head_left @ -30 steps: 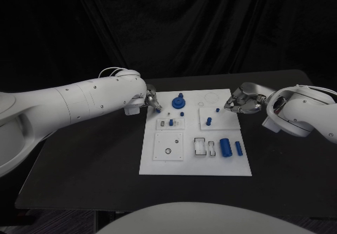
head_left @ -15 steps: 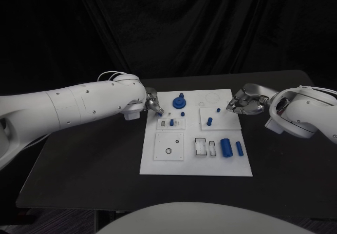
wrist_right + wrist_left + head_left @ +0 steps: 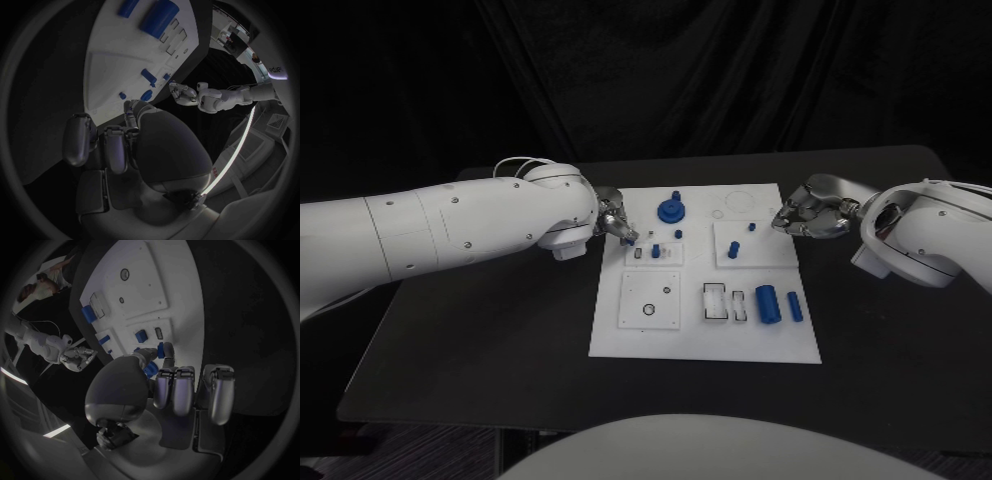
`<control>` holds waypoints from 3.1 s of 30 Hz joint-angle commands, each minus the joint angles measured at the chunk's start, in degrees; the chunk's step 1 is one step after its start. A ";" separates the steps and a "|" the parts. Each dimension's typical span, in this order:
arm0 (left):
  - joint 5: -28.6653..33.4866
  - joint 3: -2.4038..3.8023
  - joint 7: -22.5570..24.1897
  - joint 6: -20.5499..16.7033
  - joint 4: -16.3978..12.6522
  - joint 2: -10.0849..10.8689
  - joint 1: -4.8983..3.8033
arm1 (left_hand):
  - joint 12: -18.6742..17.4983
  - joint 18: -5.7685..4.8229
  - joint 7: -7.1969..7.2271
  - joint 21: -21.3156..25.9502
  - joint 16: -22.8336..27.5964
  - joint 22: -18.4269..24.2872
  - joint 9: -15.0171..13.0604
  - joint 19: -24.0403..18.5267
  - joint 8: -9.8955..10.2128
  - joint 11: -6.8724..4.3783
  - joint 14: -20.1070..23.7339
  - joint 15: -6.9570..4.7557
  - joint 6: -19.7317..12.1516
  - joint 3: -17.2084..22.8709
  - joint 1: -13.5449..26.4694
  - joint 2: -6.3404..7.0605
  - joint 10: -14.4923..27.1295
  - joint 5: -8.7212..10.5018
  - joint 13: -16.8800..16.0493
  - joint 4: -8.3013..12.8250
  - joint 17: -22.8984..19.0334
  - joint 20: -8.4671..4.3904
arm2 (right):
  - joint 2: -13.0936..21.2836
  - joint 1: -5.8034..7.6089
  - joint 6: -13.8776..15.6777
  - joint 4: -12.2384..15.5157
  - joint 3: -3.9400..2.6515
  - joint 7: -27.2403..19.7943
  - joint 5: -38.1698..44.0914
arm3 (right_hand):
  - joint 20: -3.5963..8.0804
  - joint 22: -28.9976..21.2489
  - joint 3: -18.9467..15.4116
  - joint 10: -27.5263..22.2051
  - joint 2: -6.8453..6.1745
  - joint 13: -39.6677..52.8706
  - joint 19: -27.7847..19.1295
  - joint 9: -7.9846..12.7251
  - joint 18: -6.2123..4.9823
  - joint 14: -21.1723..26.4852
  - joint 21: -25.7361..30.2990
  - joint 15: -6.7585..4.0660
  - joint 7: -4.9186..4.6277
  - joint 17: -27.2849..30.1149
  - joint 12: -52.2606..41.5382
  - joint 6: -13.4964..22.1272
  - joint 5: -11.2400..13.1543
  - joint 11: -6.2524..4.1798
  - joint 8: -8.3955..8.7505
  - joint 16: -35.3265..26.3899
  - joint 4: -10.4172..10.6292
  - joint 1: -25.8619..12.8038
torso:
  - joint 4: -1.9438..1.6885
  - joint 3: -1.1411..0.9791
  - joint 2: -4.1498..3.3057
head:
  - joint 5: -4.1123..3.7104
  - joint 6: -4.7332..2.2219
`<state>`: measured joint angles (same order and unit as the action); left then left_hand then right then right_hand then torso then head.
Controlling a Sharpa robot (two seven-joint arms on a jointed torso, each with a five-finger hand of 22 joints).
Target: Assemble the parts on the task board
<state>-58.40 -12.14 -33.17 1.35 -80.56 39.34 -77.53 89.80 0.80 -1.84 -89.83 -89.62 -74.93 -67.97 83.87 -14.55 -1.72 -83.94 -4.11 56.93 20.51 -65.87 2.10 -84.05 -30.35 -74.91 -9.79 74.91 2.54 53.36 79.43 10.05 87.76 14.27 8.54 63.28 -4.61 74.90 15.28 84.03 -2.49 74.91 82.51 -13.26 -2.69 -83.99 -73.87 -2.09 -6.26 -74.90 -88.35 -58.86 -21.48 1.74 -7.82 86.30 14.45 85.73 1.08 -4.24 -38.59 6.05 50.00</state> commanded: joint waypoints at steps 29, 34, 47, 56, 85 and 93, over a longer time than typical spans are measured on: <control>-0.26 0.03 0.63 -1.05 -0.11 -0.77 1.49 | 0.20 -0.80 0.12 -0.17 -0.38 -15.07 0.05 6.13 -0.10 -0.42 -6.06 -0.52 0.70 1.07 0.86 -0.08 -5.95 0.35 -15.09 -0.08 15.09 -0.55 | 0.01 -0.39 -0.61 0.19 -0.04 1.09 0.05 | 0.04 9.89 0.48 3.29 0.37 12.97 -0.47 -0.12 -1.21 -4.29 0.52 0.44 -0.25 -11.18 0.22 0.17 -0.30 0.39 0.16 -0.31 -0.08 0.20 | 0.20 0.04 -0.09 | 0.47 0.00; -0.25 0.03 0.77 -0.90 -0.03 -0.85 1.69 | 0.20 -0.80 0.10 -0.17 -0.38 -15.07 0.04 6.13 -0.07 -0.42 -6.06 -0.53 0.68 1.16 1.01 -0.08 -5.95 0.52 -15.09 -0.13 15.09 -0.56 | -0.03 -0.44 -0.63 0.19 -0.04 1.10 0.05 | 0.04 9.89 0.48 3.29 0.37 12.97 -0.47 -0.12 -1.21 -4.29 0.52 0.44 -0.25 -11.18 0.22 0.17 -0.30 0.39 0.16 -0.31 -0.08 0.20 | 0.17 0.06 -0.08 | 0.70 0.00; -0.25 0.03 1.14 -0.20 0.20 -1.12 1.98 | 0.20 -0.80 0.10 -0.17 -0.38 -15.07 0.00 6.13 -0.08 -0.41 -6.06 -0.53 0.77 1.30 1.28 -0.11 -5.95 0.81 -15.09 -0.19 15.09 -0.58 | -0.06 -0.48 -0.70 0.14 -0.04 1.16 0.05 | 0.04 9.89 0.53 3.23 0.41 12.93 -0.48 -0.17 -1.21 -4.29 0.54 0.44 -0.24 -11.18 0.26 0.10 -0.31 0.39 0.12 -0.31 -0.09 0.19 | 0.10 -0.01 0.04 | 0.51 0.00; -0.25 0.03 1.17 0.34 0.32 -0.91 2.67 | 0.20 -0.80 0.11 -0.17 -0.38 -15.07 0.00 6.13 -0.06 -0.41 -6.06 -0.53 0.75 1.36 1.32 -0.11 -5.95 0.87 -15.09 -0.18 15.09 -0.58 | -0.22 -0.58 -0.78 0.01 -0.04 1.09 0.05 | 0.04 9.88 0.55 3.23 0.42 12.93 -0.49 -0.20 -1.21 -4.28 0.56 0.44 -0.21 -11.14 0.27 0.01 -0.31 0.37 0.06 -0.35 -0.11 0.19 | 0.17 0.00 0.01 | 0.61 0.00; -0.25 0.05 2.08 -0.44 -0.78 0.11 3.85 | 0.20 -0.80 0.12 -0.17 -0.38 -15.07 -0.03 6.13 -0.03 -0.42 -6.06 -0.53 0.72 1.53 1.38 -0.13 -5.95 0.96 -15.09 -0.12 15.09 -0.59 | -0.27 -0.97 -1.50 -0.45 -0.05 1.37 0.05 | 0.04 9.81 0.58 3.05 0.39 12.78 -0.60 -0.25 -1.26 -4.24 0.80 0.42 -0.19 -11.06 0.39 -0.06 -0.30 0.35 0.02 -0.44 -0.15 0.17 | 0.08 0.02 0.01 | 0.76 0.00; -0.25 0.05 2.19 0.14 -0.85 0.16 3.87 | 0.20 -0.80 0.12 -0.17 -0.38 -15.07 -0.04 6.13 -0.03 -0.42 -6.06 -0.53 0.74 1.56 1.41 -0.11 -5.95 0.97 -15.09 -0.10 15.09 -0.59 | -0.31 -1.05 -1.82 -0.53 -0.05 1.54 0.05 | 0.04 9.81 0.58 3.05 0.39 12.78 -0.60 -0.25 -1.26 -4.24 0.80 0.42 -0.19 -11.06 0.39 -0.06 -0.30 0.35 0.02 -0.44 -0.15 0.17 | 0.14 0.01 -0.01 | 1.03 0.00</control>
<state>-58.78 -11.73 -31.23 -0.45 -81.23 39.53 -74.32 89.80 0.79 -1.75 -89.83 -89.62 -74.91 -67.91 84.07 -14.42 -1.71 -84.15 -4.31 57.46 21.63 -64.80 2.08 -84.05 -29.51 -74.91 -9.93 74.91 2.35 53.06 78.52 8.80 87.26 14.27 8.78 63.28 -4.41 74.91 15.43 84.03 -2.48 74.91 82.31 -13.43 -3.58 -83.99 -73.21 -2.09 -6.27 -74.90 -88.14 -58.86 -21.48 1.74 -7.82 86.08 14.30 85.73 1.17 -4.21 -38.57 7.04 50.00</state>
